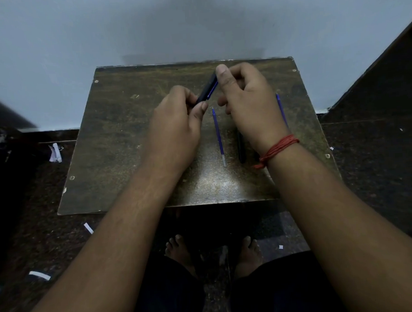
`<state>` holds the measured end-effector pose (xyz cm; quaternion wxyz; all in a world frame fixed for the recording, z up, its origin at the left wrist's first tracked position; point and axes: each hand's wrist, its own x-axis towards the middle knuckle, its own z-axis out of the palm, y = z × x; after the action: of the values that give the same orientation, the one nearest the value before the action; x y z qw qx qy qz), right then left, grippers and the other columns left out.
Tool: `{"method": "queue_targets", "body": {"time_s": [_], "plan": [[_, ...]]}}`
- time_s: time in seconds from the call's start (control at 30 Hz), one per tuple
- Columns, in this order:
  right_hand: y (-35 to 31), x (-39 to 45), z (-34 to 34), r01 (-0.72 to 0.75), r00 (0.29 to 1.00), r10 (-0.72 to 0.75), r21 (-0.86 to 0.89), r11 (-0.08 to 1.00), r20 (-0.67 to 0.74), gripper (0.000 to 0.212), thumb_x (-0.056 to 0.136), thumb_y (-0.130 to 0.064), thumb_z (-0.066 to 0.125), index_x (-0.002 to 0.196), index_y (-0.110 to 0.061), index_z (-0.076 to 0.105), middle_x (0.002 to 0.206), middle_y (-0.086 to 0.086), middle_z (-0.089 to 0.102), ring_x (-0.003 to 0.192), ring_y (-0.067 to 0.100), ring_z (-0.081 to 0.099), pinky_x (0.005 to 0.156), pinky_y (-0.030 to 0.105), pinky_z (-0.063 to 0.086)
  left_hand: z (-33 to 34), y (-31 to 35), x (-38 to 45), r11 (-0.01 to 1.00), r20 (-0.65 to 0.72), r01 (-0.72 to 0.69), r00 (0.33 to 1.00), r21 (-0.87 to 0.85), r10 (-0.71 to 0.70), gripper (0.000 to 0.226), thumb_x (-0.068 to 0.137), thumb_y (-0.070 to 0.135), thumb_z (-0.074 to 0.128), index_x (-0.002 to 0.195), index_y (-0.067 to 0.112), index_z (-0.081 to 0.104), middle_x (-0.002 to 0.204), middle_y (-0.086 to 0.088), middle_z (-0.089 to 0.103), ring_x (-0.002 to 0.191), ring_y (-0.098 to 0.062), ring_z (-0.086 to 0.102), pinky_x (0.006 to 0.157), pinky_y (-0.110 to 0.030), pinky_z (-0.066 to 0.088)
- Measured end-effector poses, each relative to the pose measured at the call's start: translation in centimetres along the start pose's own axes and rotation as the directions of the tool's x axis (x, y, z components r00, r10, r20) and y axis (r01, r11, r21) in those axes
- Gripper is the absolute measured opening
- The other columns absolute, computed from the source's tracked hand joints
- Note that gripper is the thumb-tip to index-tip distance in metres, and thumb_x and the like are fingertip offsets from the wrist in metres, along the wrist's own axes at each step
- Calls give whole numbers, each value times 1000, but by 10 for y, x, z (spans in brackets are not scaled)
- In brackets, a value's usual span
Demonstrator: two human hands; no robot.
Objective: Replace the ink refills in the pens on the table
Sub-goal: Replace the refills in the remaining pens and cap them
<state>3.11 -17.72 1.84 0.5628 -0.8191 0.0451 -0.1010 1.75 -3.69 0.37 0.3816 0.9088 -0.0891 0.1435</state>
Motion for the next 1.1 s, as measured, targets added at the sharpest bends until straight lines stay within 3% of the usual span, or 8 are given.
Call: {"method": "queue_targets", "body": {"time_s": [0.17, 0.27, 0.4, 0.7, 0.87, 1.1], "plan": [[0, 0, 1, -69, 995, 56, 153, 986, 85, 23, 99, -37, 58, 88, -18, 61, 67, -1, 65, 52, 0, 54, 55, 24, 43, -1, -1, -2, 999, 15, -47, 999, 5, 47, 10, 97, 24, 58, 95, 15, 55, 85, 6, 57, 72, -10, 49, 57, -14, 33], [-2, -2, 0, -96, 988, 72, 175, 980, 136, 21, 98, -32, 60, 89, -13, 61, 66, 1, 64, 50, 4, 53, 49, 21, 42, -2, 0, -3, 996, 8, -86, 996, -16, 86, 13, 97, 25, 57, 95, 12, 56, 79, 6, 58, 69, -12, 52, 58, -28, 39], [-6, -4, -1, -125, 976, 81, 217, 968, 202, 20, 98, -29, 62, 91, -11, 60, 63, 3, 62, 48, 9, 50, 43, 19, 38, -3, 0, -3, 994, 10, -107, 994, -29, 107, 15, 97, 26, 56, 94, 12, 59, 74, 9, 57, 65, -11, 53, 57, -29, 42], [-4, -2, -9, -60, 972, 25, 144, 988, 233, 16, 99, -19, 58, 84, -15, 56, 67, 4, 61, 50, 3, 52, 47, 17, 40, -1, 2, -3, 995, 38, -84, 996, -47, 86, 18, 96, 27, 59, 87, 12, 58, 64, 8, 55, 57, -5, 49, 51, -29, 37], [-1, 0, -10, -60, 973, 17, 179, 982, 229, 20, 98, -12, 58, 79, -19, 57, 66, -3, 60, 53, 4, 53, 47, 18, 40, 0, 2, -2, 995, 36, -81, 996, -58, 83, 17, 95, 26, 59, 84, 14, 56, 63, 5, 54, 57, -16, 48, 53, -34, 41], [-1, 2, -12, -19, 968, -33, 204, 979, 248, 23, 98, -7, 57, 79, -19, 56, 68, 0, 60, 54, 3, 54, 48, 16, 40, 0, 3, -1, 993, 50, -86, 995, -85, 90, 14, 95, 25, 57, 86, 14, 57, 66, 0, 57, 60, -18, 50, 54, -38, 43]]}}
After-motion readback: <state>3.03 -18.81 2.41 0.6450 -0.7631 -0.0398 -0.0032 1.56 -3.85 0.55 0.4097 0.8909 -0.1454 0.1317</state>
